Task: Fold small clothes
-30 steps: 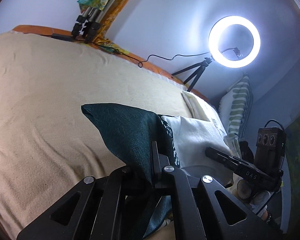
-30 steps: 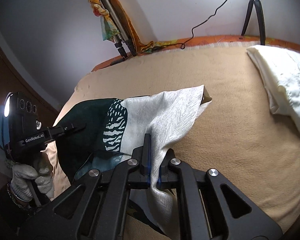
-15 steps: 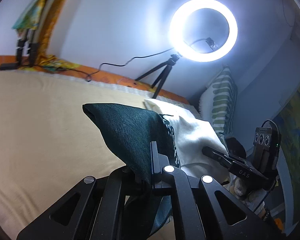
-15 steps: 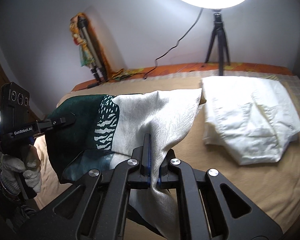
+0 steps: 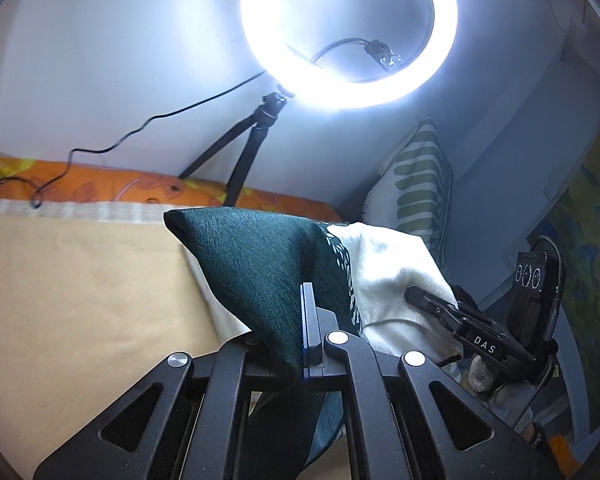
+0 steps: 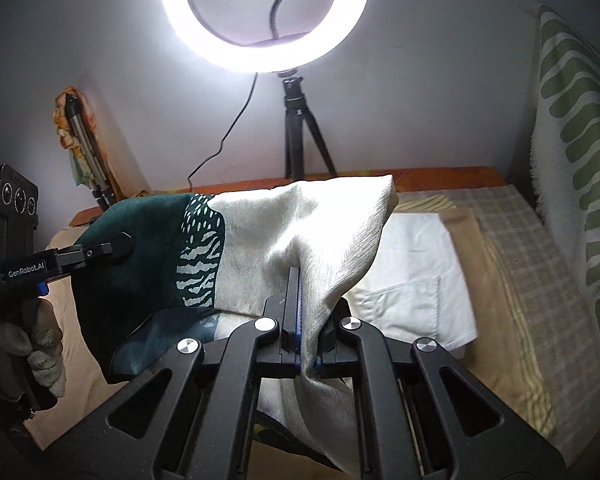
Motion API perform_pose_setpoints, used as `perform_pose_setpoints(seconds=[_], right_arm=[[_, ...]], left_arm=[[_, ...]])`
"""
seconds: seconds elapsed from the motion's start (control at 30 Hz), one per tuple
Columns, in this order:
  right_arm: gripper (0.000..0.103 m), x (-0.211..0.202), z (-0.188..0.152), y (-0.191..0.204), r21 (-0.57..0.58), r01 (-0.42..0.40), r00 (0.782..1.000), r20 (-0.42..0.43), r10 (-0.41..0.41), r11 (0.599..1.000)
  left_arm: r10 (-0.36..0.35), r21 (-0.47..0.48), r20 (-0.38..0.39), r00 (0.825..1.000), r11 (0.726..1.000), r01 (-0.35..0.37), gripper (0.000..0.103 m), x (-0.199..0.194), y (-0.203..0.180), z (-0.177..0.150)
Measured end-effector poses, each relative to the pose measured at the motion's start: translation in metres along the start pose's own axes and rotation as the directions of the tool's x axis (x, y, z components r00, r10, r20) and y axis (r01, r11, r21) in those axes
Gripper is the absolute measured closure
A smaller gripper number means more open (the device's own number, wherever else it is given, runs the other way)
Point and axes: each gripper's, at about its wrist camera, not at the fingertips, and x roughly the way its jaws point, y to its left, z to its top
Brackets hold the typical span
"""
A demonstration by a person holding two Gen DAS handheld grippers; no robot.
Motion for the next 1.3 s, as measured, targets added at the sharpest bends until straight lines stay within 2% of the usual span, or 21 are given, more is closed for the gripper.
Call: perform_pose_setpoints(seconds=[0.13, 0.3, 0.53, 0.73, 0.77, 0.83, 0.87, 0.93, 0.97, 1.0, 1.1, 1.3], right_arm=[[0.098, 0.010, 0.016, -0.031, 0.004, 0.045, 0.999, 0.017, -0.045, 0.999], [0.098, 0.035, 0.026, -0.059, 0.029, 0.057, 0.998, 0.013, -0.058, 0.998], [0.098, 0.073, 0.014, -0.073, 0.033, 0.075, 0.997, -0.037, -0.073, 0.997], [0.098, 0.087, 0.011, -0.077, 0.012, 0.129, 0.990, -0.054, -0.128, 0.992], [0.098, 0.088, 0.011, -0.077, 0.003, 0.138, 0.989, -0.059, -0.137, 0.990], [0.098, 0.088, 0.012, -0.076, -0.005, 0.180, 0.982, -0.065, -0.180, 0.984], [0.092, 0.088, 0.012, -0.077, -0.003, 0.198, 0.978, -0.069, -0.198, 0.980], [0.074, 0.085, 0.013, -0.082, 0.017, 0.219, 0.973, -0.075, -0.218, 0.975], [0.057, 0.082, 0.014, -0.083, 0.024, 0.223, 0.973, -0.070, -0.221, 0.974], [0.050, 0.078, 0.014, -0.084, 0.029, 0.232, 0.972, -0.057, -0.230, 0.972], [0.050, 0.066, 0.016, -0.083, 0.041, 0.232, 0.972, -0.038, -0.230, 0.972], [0.050, 0.043, 0.017, -0.074, 0.049, 0.248, 0.969, -0.024, -0.247, 0.968]], left_arm=[[0.008, 0.022, -0.007, 1.000, 1.000, -0.008, 0.101, 0.029, -0.009, 0.006], [0.035, 0.037, -0.017, 0.999, 0.999, -0.034, 0.101, 0.055, -0.008, 0.009], [0.088, 0.062, -0.052, 0.995, 0.994, -0.084, 0.101, 0.083, -0.001, 0.008], [0.136, 0.089, -0.055, 0.989, 0.987, -0.131, 0.101, 0.085, -0.002, 0.010], [0.145, 0.093, -0.062, 0.987, 0.986, -0.139, 0.100, 0.085, -0.003, 0.010], [0.185, 0.109, -0.070, 0.980, 0.978, -0.176, 0.088, 0.084, -0.004, 0.011], [0.207, 0.115, -0.072, 0.976, 0.973, -0.198, 0.084, 0.083, -0.005, 0.012], [0.220, 0.121, -0.064, 0.973, 0.970, -0.212, 0.069, 0.079, -0.008, 0.013], [0.229, 0.127, -0.054, 0.972, 0.967, -0.221, 0.066, 0.076, -0.009, 0.013], [0.240, 0.135, -0.044, 0.970, 0.963, -0.232, 0.060, 0.072, -0.011, 0.014], [0.256, 0.144, -0.038, 0.966, 0.958, -0.248, 0.056, 0.066, -0.014, 0.014], [0.266, 0.156, -0.045, 0.963, 0.954, -0.256, 0.055, 0.048, -0.024, 0.012]])
